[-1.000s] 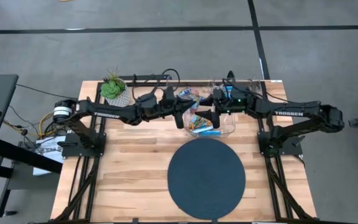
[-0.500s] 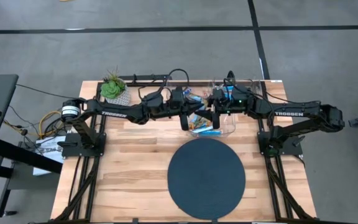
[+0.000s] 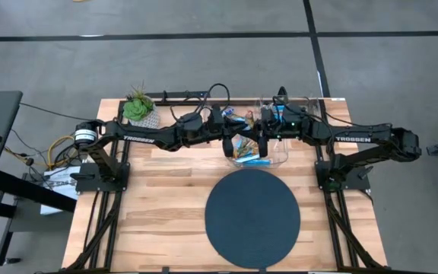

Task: Pick and place Granola Bars by type
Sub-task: Put the red granola bar into the top right transparent bin

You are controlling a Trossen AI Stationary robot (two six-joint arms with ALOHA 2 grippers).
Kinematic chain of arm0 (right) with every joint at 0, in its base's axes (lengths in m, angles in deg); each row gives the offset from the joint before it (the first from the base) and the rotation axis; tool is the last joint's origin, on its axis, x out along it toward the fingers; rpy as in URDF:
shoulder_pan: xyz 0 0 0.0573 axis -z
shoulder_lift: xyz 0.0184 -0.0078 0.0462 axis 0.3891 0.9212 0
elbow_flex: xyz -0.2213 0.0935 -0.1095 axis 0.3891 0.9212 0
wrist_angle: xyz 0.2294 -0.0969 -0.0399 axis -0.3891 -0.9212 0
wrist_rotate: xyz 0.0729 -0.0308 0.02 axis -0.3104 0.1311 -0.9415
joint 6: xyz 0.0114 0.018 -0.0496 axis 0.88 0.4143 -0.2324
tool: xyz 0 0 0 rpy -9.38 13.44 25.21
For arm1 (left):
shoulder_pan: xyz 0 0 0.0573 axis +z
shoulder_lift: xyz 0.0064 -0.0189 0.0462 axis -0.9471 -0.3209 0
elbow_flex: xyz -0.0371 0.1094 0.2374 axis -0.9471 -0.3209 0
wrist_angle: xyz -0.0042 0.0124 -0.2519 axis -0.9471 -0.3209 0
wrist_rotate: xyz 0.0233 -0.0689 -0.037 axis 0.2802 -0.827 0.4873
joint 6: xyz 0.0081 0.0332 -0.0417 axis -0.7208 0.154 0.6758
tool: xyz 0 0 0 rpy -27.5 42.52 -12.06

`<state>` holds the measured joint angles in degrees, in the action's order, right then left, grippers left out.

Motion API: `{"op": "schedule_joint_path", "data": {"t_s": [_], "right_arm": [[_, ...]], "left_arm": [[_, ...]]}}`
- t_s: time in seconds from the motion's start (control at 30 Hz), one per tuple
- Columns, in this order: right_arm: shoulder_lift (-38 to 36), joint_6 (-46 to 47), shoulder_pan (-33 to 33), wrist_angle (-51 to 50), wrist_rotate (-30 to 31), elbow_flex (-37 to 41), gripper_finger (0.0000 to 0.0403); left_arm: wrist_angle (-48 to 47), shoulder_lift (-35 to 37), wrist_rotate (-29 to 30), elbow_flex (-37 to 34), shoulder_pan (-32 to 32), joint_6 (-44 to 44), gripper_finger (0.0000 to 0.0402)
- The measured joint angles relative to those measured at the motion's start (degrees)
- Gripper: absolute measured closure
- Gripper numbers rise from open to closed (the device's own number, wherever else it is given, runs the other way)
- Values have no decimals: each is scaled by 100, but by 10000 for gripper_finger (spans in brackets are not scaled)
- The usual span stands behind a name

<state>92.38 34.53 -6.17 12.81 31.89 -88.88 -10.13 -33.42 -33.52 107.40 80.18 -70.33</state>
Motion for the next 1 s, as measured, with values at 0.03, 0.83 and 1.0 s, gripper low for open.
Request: {"op": "schedule_joint_path", "data": {"t_s": [0.03,0.83,1.0], "right_arm": [[0,-5,23,-54,95,0,386],[-7,-162,2601,-2979,2517,-4,368],[-7,-160,2984,-3359,2517,-4,371]], "left_arm": [[-77,0,10,0,18,2,366],[-400,9,-965,-15,-125,217,150],[-537,11,-967,-15,-148,205,150]]}}
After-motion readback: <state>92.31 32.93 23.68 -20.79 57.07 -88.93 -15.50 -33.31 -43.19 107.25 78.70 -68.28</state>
